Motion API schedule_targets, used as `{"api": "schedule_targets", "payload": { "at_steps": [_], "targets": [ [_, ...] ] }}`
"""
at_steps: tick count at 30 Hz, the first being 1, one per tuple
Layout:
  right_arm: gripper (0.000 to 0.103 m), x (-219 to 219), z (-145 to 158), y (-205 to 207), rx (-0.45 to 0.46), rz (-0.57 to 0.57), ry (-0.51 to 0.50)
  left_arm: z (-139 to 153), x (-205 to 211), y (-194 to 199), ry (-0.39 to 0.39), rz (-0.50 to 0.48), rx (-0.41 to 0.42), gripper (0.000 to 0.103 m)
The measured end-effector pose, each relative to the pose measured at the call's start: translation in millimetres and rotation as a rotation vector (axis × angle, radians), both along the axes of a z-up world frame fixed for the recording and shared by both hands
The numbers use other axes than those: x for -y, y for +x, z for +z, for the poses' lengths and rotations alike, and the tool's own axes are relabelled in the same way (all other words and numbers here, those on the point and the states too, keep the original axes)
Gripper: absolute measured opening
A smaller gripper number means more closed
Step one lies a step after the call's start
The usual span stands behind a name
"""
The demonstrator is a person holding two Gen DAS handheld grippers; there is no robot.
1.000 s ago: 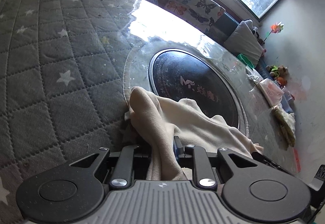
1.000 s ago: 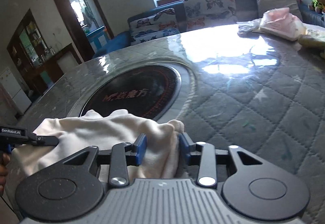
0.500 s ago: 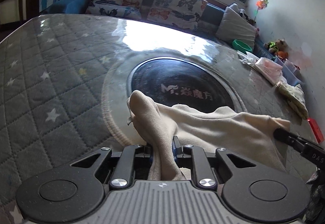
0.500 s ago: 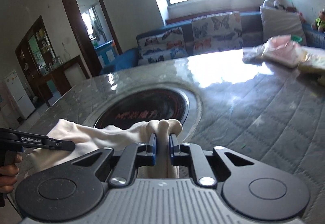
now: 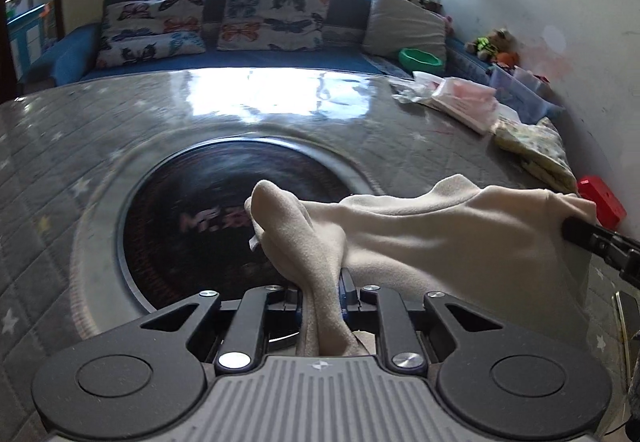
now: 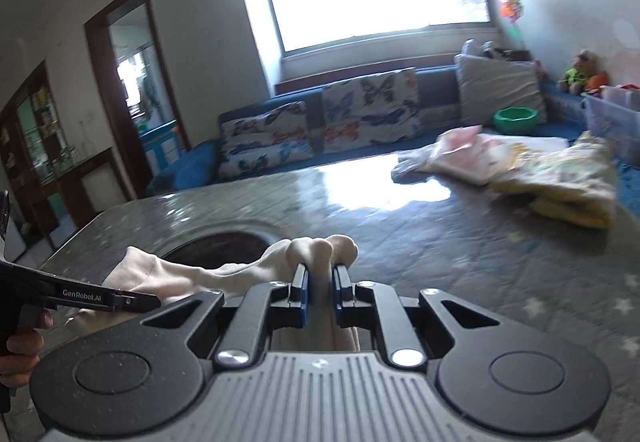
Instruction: Fold clothes
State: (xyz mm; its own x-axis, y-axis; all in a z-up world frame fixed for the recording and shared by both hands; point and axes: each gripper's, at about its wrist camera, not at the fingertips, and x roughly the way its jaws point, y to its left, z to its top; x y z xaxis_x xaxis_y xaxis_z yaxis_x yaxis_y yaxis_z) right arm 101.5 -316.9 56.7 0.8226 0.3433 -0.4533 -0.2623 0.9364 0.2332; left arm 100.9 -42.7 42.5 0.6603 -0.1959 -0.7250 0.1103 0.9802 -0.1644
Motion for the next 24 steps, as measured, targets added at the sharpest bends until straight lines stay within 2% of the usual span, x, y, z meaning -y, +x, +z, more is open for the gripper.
{"api": "schedule_targets", "payload": {
  "at_steps": [8,14,20,24],
  "targets": [
    [0.011,49,1,10,0.006,-0.118,-0.031,1,58,33,0.013,-0.093,0.009,0.017],
    [0.011,75,-4,20,0.009,-0.19,-0.058,-3,86,50,0.005,-0.139,0.033,0.017],
    [0.011,92,-21,29,-0.016,-0.255,-0.09,-17,104,60,0.002,-0.17,0.002,0.018],
    [0.011,100,-38,36,-0.068,-0.28,-0.092,-28,108,61,0.04,-0.174,-0.012,0.028]
  ]
}}
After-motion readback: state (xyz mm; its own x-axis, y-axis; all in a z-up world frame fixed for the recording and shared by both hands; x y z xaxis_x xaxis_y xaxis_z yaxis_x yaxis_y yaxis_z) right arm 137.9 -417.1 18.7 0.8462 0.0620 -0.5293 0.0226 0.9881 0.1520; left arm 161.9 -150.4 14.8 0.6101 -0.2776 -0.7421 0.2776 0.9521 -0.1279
